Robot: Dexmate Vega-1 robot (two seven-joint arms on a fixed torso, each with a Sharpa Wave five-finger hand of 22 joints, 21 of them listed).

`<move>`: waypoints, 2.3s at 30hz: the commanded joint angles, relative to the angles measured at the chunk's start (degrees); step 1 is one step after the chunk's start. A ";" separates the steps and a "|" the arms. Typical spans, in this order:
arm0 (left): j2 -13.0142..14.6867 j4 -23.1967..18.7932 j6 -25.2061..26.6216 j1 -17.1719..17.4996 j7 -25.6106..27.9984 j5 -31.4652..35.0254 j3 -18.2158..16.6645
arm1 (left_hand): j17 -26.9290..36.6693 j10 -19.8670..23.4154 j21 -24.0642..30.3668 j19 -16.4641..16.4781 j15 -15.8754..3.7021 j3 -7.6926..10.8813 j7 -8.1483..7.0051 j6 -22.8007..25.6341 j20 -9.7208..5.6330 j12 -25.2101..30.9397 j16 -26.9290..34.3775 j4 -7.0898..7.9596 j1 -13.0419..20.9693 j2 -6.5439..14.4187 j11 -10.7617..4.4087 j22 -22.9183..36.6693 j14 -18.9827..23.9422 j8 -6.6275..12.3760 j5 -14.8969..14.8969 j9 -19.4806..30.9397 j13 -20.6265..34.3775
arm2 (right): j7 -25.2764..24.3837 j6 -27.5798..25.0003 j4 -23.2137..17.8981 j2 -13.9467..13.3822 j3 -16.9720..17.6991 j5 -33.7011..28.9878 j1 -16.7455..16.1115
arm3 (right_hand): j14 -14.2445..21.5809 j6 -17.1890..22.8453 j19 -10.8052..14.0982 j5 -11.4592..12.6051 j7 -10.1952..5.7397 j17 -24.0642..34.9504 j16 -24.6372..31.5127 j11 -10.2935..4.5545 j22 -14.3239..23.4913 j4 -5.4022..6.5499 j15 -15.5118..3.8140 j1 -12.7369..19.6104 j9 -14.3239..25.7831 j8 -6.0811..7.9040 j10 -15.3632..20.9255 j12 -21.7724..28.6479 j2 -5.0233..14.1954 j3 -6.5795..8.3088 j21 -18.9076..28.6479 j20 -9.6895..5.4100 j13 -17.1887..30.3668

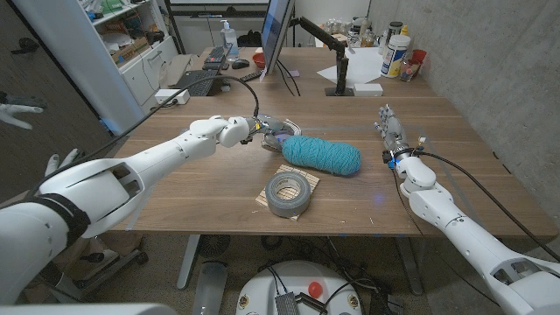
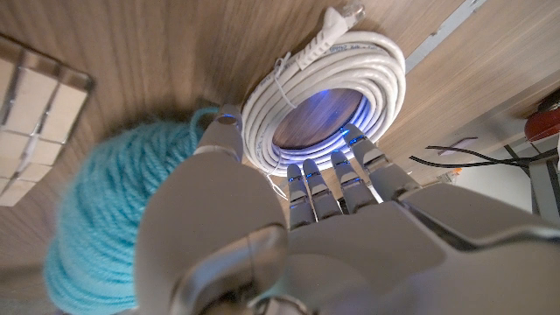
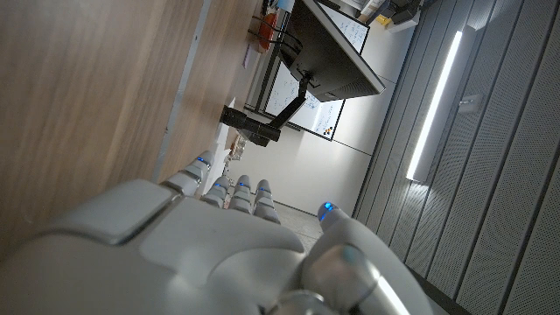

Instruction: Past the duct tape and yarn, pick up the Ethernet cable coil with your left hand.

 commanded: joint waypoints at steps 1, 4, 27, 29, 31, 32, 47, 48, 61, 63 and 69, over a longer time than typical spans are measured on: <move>-0.21 -0.31 0.45 -0.02 -0.97 0.50 0.80 | 0.15 1.03 0.53 1.13 -5.29 0.44 -0.21 1.26 -0.51 0.78 0.53 -0.41 0.87 0.91 -0.16 0.08 1.34 0.69 -0.14 0.02 0.18 | -0.17 -0.03 -0.08 0.07 0.11 0.15 -0.05 | -0.56 0.18 -0.31 -0.04 -0.22 0.18 0.29 -0.17 0.21 0.05 -2.39 -0.23 0.29 0.02 -0.41 -0.14 4.71 0.39 0.13 -0.18 0.17; -0.09 -0.28 0.25 0.10 -1.47 -0.01 0.68 | 0.20 1.14 0.57 1.30 -5.47 0.85 -0.24 1.22 -0.60 0.86 0.60 -0.58 1.50 1.39 -0.35 0.08 1.62 0.67 -0.09 0.03 0.21 | -0.29 -0.14 -0.14 0.04 0.10 0.09 -0.06 | -0.56 0.18 -0.32 -0.05 -0.22 0.18 0.30 -0.13 0.21 0.05 -2.43 -0.23 0.29 0.02 -0.40 -0.14 4.70 0.39 0.13 -0.14 0.17; 0.64 -0.51 0.30 1.43 -0.64 -0.14 0.23 | 0.96 4.19 0.87 2.73 -5.95 2.52 0.07 4.42 -0.46 2.52 1.46 -0.22 2.51 3.10 -1.06 0.12 4.83 2.03 -1.27 0.36 0.84 | -0.74 -0.51 -0.35 -0.06 0.07 -0.11 -0.10 | -0.58 0.04 -0.31 -0.07 -0.16 0.20 0.32 -0.01 0.21 0.06 -2.38 -0.25 0.29 -0.03 -0.40 -0.13 4.71 0.42 0.15 -0.20 0.17; 0.60 -0.38 0.35 1.46 -0.68 -0.21 0.23 | 1.04 4.78 0.92 2.99 -6.10 2.61 0.24 4.75 -0.39 2.82 1.61 -0.18 2.41 3.18 -1.24 0.13 5.42 2.19 -1.33 0.40 0.94 | -0.71 -0.55 -0.35 -0.07 0.07 -0.07 -0.10 | -0.60 0.02 -0.31 -0.07 -0.19 0.20 0.32 -0.08 0.21 0.06 -2.37 -0.25 0.29 -0.03 -0.40 -0.13 4.71 0.42 0.16 -0.20 0.17; 0.60 -0.38 0.35 1.46 -0.69 -0.22 0.24 | 1.13 5.12 1.00 3.31 -6.39 2.75 0.07 5.25 -0.45 3.01 1.74 -0.13 2.39 3.38 -1.29 0.14 5.94 2.42 -1.37 0.46 1.03 | -0.71 -0.56 -0.35 -0.07 0.07 -0.06 -0.10 | -0.60 0.02 -0.33 -0.07 -0.16 0.20 0.32 -0.15 0.21 0.06 -2.38 -0.25 0.29 -0.03 -0.39 -0.12 4.71 0.43 0.15 -0.20 0.17; 0.63 -0.36 0.38 1.50 -0.57 -0.23 0.21 | 1.15 5.30 1.03 3.44 -6.40 2.79 0.05 5.52 -0.45 3.10 1.77 -0.13 2.38 3.42 -1.42 0.14 6.10 2.54 -1.39 0.49 1.06 | -0.77 -0.64 -0.39 -0.10 0.05 -0.10 -0.11 | -0.59 0.03 -0.30 -0.07 -0.17 0.20 0.32 -0.14 0.21 0.06 -2.39 -0.25 0.29 -0.03 -0.38 -0.12 4.71 0.43 0.16 -0.19 0.17; 0.64 -0.34 0.67 1.65 -0.35 -0.49 0.09 | 1.59 10.06 1.73 6.92 -7.62 3.98 -0.41 10.24 -0.81 5.25 2.60 -0.31 2.70 4.43 -1.86 0.24 10.75 4.95 -1.66 0.96 1.86 | -0.73 -0.52 -0.29 -0.07 0.02 -0.16 -0.08 | -0.59 0.01 -0.34 -0.09 -0.17 0.21 0.34 -0.08 0.21 0.05 -2.32 -0.25 0.29 -0.02 -0.39 -0.12 4.68 0.44 0.15 -0.18 0.17; 0.65 -0.34 0.67 1.65 -0.35 -0.49 0.09 | 1.64 10.21 1.76 7.07 -7.66 4.17 -0.37 10.38 -0.78 5.30 2.66 -0.31 2.86 4.76 -1.90 0.25 10.96 5.03 -1.63 0.97 1.90 | -0.71 -0.48 -0.26 -0.06 0.02 -0.17 -0.07 | -0.58 0.01 -0.35 -0.09 -0.21 0.21 0.35 -0.05 0.21 0.05 -2.33 -0.25 0.29 -0.02 -0.43 -0.13 4.68 0.44 0.15 -0.19 0.17; 0.50 -0.23 0.86 1.58 -0.99 -1.16 -0.03 | 2.62 12.19 2.05 8.92 -8.21 5.75 -0.46 11.54 -0.73 5.84 3.95 -0.48 5.74 10.36 -1.51 0.41 13.05 6.18 -1.79 1.61 2.62 | -0.76 -0.69 -0.40 -0.13 0.03 -0.12 -0.11 | -0.62 0.07 -0.36 -0.11 -0.19 0.22 0.34 -0.05 0.21 0.04 -2.32 -0.25 0.29 0.01 -0.43 -0.13 4.64 0.44 0.16 -0.18 0.17; 0.62 -0.36 0.78 1.73 -0.44 -1.17 -0.16 | 3.24 13.72 2.15 9.32 -8.89 5.80 -0.94 13.42 -0.95 6.40 4.82 -0.46 6.34 11.84 -1.43 0.50 14.17 7.34 -1.88 2.01 3.01 | -0.77 -0.69 -0.39 -0.12 0.02 -0.14 -0.11 | -0.63 0.08 -0.35 -0.11 -0.14 0.22 0.34 -0.17 0.21 0.04 -2.32 -0.25 0.29 0.01 -0.38 -0.11 4.64 0.44 0.16 -0.18 0.17; 0.70 -0.59 1.04 1.87 -0.50 -1.22 -0.23 | 4.52 15.52 2.19 9.47 -8.94 6.62 -0.66 14.31 -0.65 7.16 6.04 -0.48 7.72 14.52 -0.95 0.62 15.35 8.56 -1.73 2.79 3.72 | -0.77 -0.80 -0.48 -0.15 0.02 -0.10 -0.13 | -0.62 0.08 -0.38 -0.12 -0.09 0.22 0.35 0.03 0.21 0.03 -2.28 -0.25 0.29 0.01 -0.41 -0.11 4.61 0.43 0.16 -0.20 0.17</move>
